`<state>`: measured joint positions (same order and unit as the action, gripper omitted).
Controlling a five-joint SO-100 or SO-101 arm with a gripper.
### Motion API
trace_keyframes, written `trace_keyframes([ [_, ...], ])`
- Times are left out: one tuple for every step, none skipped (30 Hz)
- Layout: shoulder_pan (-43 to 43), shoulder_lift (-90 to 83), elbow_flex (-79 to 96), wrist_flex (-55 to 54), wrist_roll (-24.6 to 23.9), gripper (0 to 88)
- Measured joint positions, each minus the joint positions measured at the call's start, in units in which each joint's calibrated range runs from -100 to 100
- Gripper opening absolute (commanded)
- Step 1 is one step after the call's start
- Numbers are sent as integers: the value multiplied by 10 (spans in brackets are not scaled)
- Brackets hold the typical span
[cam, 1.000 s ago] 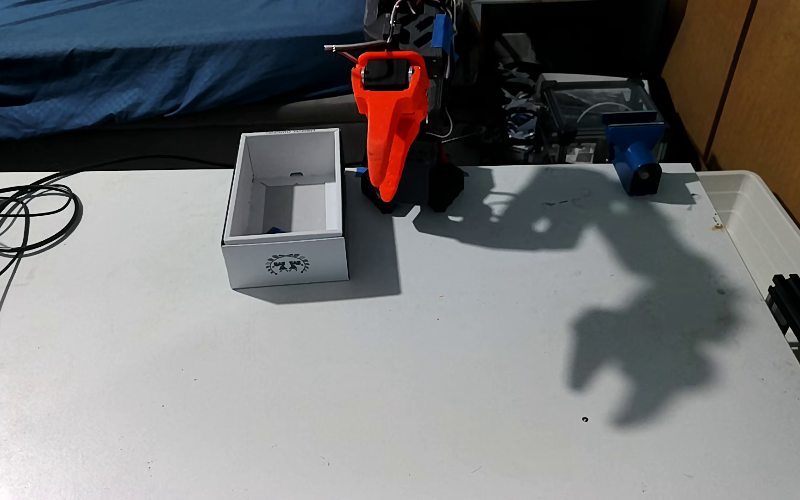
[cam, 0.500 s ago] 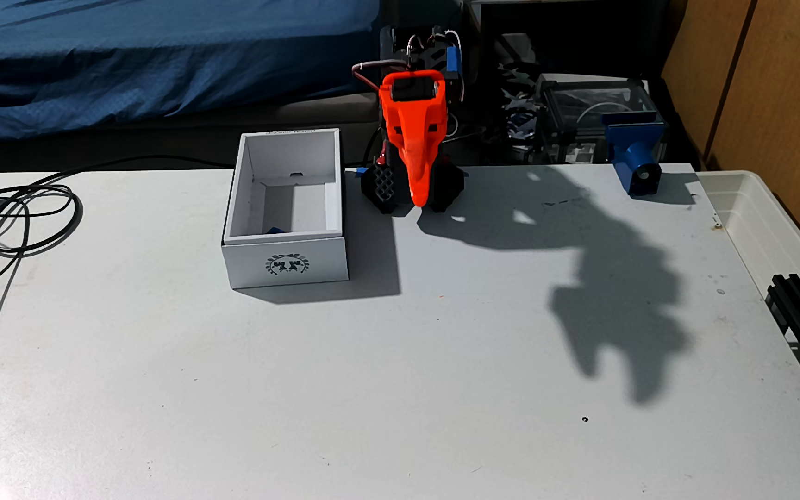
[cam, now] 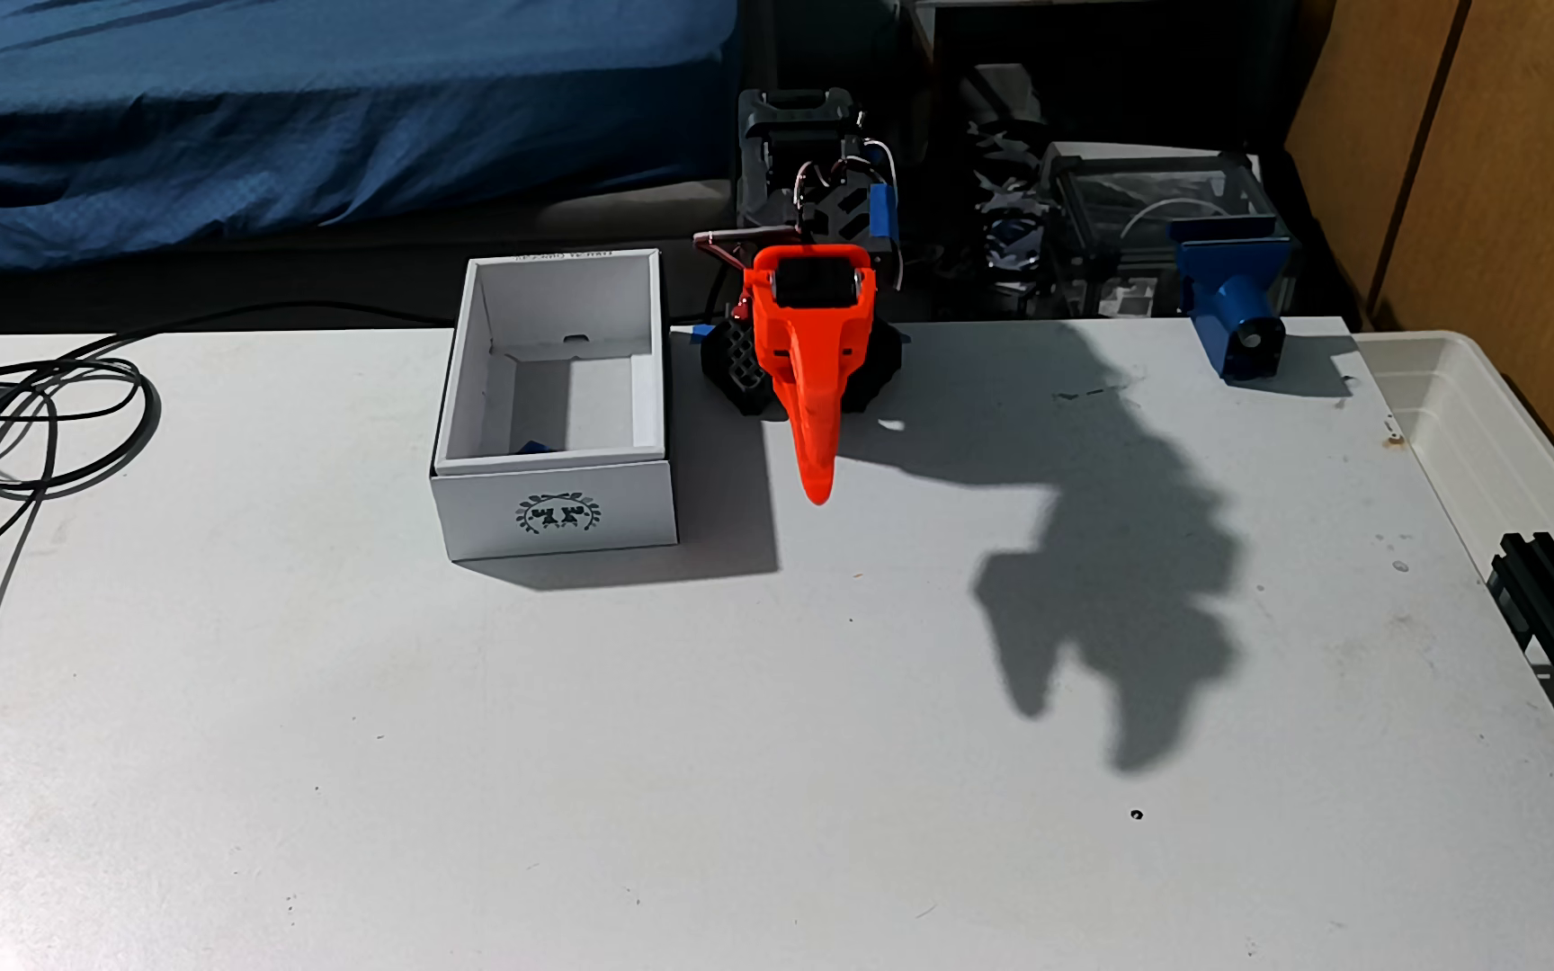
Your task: Grab the blue brick and place in box
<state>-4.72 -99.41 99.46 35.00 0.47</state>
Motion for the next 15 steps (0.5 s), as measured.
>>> trace_keyframes([
  [0,1,0,2,0,162],
  [0,0,0,9,0,162],
  [0,0,0,22,0,162],
  [0,0,0,36,0,162],
  [0,0,0,51,0,162],
  [0,0,0,66,0,162],
  [0,0,0,79,0,162],
  [0,0,0,94,0,162],
  [0,0,0,109,0,162],
  [0,0,0,126,0,162],
  [1,0,0,143,0,162],
  [2,0,0,156,0,162],
  [2,0,0,166,0,162],
  [2,0,0,173,0,162],
  [2,0,0,177,0,162],
])
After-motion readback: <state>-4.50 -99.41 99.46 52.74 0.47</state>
